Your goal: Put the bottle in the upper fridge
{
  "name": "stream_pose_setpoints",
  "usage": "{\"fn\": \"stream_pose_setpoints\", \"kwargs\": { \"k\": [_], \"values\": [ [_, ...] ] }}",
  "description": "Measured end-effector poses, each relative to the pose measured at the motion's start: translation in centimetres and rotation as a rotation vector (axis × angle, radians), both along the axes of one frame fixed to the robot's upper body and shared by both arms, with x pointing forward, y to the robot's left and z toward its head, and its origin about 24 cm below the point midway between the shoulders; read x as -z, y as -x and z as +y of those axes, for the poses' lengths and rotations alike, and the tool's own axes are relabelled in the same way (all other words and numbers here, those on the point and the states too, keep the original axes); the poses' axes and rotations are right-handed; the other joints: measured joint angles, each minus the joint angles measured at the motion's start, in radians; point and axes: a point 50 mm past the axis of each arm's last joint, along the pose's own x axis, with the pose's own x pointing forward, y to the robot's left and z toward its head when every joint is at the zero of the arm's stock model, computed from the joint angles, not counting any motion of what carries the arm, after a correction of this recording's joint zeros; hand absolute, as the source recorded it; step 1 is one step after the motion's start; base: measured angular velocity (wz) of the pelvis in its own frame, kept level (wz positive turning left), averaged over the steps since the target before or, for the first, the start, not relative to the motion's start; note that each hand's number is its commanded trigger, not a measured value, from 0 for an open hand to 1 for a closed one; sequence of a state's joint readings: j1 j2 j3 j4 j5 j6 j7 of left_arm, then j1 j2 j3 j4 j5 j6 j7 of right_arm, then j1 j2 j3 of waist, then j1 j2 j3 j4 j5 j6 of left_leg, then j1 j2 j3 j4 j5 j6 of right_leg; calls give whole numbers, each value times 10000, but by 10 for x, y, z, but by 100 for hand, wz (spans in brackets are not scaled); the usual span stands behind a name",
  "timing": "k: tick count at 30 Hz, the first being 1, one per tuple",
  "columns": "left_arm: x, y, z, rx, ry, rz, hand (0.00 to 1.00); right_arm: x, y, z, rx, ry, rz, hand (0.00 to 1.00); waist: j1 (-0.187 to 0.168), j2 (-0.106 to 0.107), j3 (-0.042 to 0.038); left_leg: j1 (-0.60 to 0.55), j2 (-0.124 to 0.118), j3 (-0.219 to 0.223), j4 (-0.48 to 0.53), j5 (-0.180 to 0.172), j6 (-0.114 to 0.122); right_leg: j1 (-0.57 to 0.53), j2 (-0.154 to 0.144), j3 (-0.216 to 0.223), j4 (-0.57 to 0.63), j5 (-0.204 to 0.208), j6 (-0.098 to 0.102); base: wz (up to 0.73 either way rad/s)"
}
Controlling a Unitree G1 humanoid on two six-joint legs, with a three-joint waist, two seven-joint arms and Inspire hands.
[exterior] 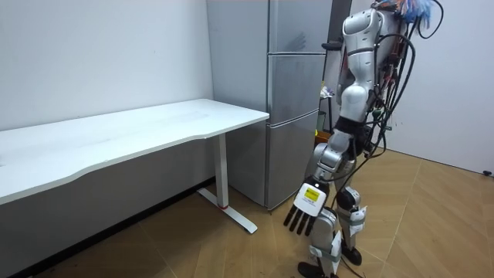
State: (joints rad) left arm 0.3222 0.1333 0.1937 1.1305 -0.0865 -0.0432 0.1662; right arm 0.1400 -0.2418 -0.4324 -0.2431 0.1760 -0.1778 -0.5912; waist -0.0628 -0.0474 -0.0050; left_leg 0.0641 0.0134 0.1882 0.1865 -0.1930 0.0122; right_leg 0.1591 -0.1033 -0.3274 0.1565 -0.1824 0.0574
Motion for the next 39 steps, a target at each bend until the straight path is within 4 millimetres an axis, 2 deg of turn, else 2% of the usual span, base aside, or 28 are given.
{"fn": "stream_pose_setpoints", "kwargs": {
  "k": [4,8,10,12,14,20,22,27,29,33,34,39],
  "values": [
    [0,-4,-1,-35,-179,-137,0,30,17,-13,1351,-1251,717,0,-148,76,-22,-12,0,7,2,1,1,-45,-13,13,35,0,1,0],
    [0,-5,-1,-331,-112,-248,0,56,26,-22,2404,-2147,1421,0,-151,89,-28,-17,19,48,18,8,-4,-182,-12,93,157,-3,3,-9],
    [0,-6,-2,-373,-100,-300,0,76,36,-25,2926,-2749,2079,0,-153,86,-32,-31,15,56,54,4,-2,-213,-20,92,124,-9,9,-2],
    [0,-6,-1,-380,-148,-318,0,93,47,-25,3293,-3086,2731,0,-147,66,-33,-33,-7,21,65,4,-1,-204,-32,93,99,-61,21,3],
    [-1,-10,0,-347,-211,-451,0,119,61,-24,3783,-3892,3644,0,-127,59,-28,-22,-25,24,77,2,2,-202,-48,99,67,-95,37,0],
    [-1,-12,0,-333,-193,-505,0,161,79,-14,4312,-5408,4998,0,-119,105,-39,-7,-62,16,-16,6,6,-157,-32,114,-13,-67,52,0],
    [-1,-16,-1,-291,-109,-608,0,178,86,-9,4273,-5687,5845,0,-142,138,-38,7,-72,14,-30,6,5,-157,-28,122,-32,-67,53,0],
    [0,-18,-4,-214,-10,-659,0,205,99,2,3983,-6394,7187,0,-121,252,-50,27,-99,33,-141,2,2,-134,-38,167,-62,-89,85,0],
    [1,-17,-5,-221,8,-642,0,218,108,8,3751,-6605,8072,0,-121,273,-26,172,-107,35,-212,3,1,0,-37,213,-58,-91,88,0],
    [2,-21,-9,-153,98,-704,0,245,122,26,2665,-6547,10304,0,-52,321,-10,247,-101,28,-252,-7,-12,-8,-29,235,-58,-110,108,0],
    [2,-22,-11,-118,157,-716,0,251,125,32,2230,-6544,10790,0,-37,365,15,247,-101,18,-237,-10,-14,-9,-31,235,-60,-114,101,0],
    [4,-32,-18,448,360,-826,0,266,132,53,449,-6676,12182,0,71,383,26,164,-109,13,-187,-22,-10,-30,-39,239,-77,-147,81,0]
  ]
}}
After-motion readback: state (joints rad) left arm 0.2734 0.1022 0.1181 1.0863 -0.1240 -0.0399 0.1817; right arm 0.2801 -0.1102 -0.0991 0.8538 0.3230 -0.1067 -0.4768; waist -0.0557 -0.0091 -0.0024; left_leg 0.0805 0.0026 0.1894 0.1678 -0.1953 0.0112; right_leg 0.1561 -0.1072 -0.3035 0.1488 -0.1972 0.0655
